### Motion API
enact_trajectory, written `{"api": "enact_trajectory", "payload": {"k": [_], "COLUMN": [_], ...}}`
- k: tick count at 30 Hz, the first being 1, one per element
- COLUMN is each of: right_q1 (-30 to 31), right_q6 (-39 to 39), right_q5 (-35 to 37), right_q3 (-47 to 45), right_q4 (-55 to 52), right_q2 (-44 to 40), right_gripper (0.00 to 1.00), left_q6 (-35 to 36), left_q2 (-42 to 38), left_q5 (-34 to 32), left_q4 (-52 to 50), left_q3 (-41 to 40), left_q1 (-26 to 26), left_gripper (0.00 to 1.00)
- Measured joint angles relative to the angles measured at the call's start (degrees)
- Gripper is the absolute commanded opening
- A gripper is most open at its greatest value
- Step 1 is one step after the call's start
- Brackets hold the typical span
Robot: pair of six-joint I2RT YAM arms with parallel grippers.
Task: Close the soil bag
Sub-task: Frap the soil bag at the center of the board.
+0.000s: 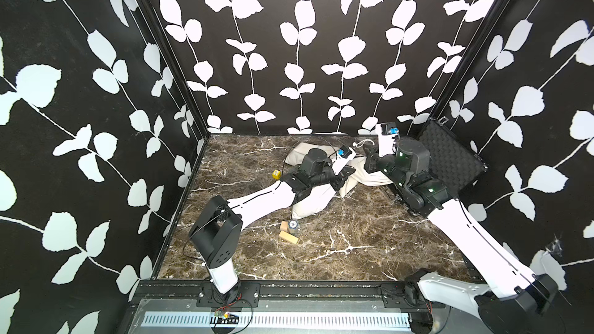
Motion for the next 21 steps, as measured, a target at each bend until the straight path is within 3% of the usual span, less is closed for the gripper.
{"api": "enact_trajectory", "payload": {"k": [5, 13, 21], "right_q1": [-0.5, -3.2, -7.7], "right_q6": [-1.0, -2.7, -3.1], "right_q5": [0.1, -1.0, -0.3], "right_q3": [-0.8, -0.8, -2.5], "right_q4": [-4.7, -12.7, -13.7], "right_q2": [-1.4, -2.8, -7.9], "right_gripper": [0.0, 0.0, 0.0], "left_q6": [0.6, -2.5, -5.7], "left_q2": [0.3, 4.1, 8.9], "left_q5": [-7.7, -17.9, -30.6], "left_q4": [-0.9, -0.7, -9.8], "left_q3": [-0.8, -1.8, -4.8], "left_q1": [-1.5, -4.9, -2.4], "left_gripper": [0.02, 0.22, 0.23]}}
